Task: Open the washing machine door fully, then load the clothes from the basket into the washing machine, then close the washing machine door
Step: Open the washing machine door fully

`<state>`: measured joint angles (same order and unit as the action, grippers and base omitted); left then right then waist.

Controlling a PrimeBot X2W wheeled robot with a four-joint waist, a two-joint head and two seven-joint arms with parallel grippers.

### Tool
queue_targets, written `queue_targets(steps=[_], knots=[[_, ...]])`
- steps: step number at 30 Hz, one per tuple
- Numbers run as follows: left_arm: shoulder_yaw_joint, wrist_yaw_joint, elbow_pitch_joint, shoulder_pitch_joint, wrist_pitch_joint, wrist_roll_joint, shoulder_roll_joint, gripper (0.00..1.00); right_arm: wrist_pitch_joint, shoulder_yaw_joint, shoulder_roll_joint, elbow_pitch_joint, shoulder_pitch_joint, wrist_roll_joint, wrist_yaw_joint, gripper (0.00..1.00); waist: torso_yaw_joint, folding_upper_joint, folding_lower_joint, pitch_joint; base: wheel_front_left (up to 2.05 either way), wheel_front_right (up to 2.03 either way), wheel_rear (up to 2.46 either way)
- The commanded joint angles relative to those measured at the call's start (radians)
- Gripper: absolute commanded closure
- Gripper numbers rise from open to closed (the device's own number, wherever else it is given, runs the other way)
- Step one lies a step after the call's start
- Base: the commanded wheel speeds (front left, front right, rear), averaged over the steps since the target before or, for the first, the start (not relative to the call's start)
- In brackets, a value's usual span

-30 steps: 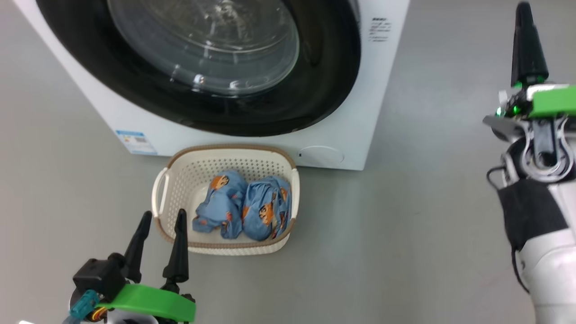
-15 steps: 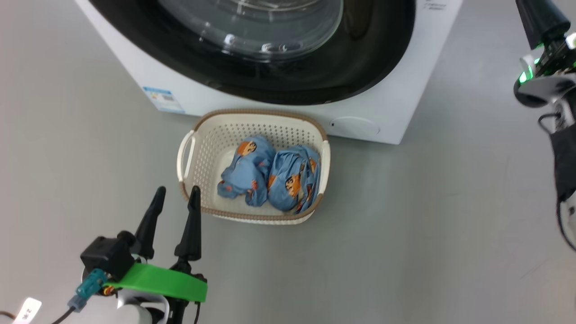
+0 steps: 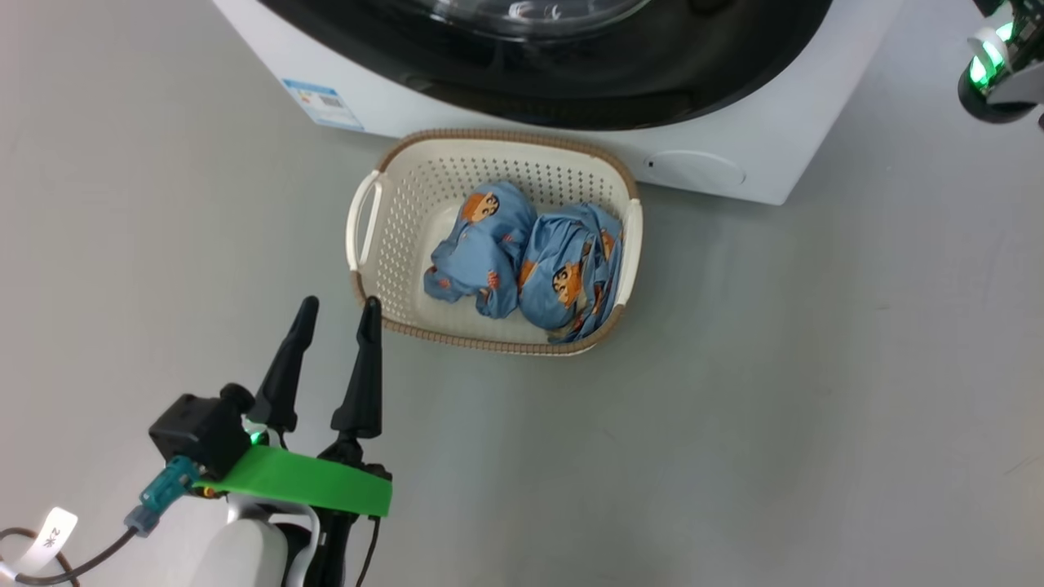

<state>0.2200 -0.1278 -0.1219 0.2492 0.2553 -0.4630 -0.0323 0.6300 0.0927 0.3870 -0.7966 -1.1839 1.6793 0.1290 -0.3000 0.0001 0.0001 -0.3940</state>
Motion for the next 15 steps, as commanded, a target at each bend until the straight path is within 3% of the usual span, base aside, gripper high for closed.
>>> queue_targets(steps=[1, 15], knots=[[-0.024, 0.004, 0.029, 0.026, 0.006, -0.008, -0.018, 0.00, 0.022, 0.012, 0.001, 0.009, -0.039, -0.004, 0.002, 1.00, -0.021, -0.0001, -0.0001, -0.028, 0.00, 0.00, 0.00], [0.003, 0.008, 0.042, 0.057, 0.006, -0.038, -0.018, 0.00, 0.049, 0.046, -0.003, -0.071, -0.157, -0.055, 0.002, 1.00, -0.050, -0.0001, -0.0001, -0.086, 0.00, 0.00, 0.00]])
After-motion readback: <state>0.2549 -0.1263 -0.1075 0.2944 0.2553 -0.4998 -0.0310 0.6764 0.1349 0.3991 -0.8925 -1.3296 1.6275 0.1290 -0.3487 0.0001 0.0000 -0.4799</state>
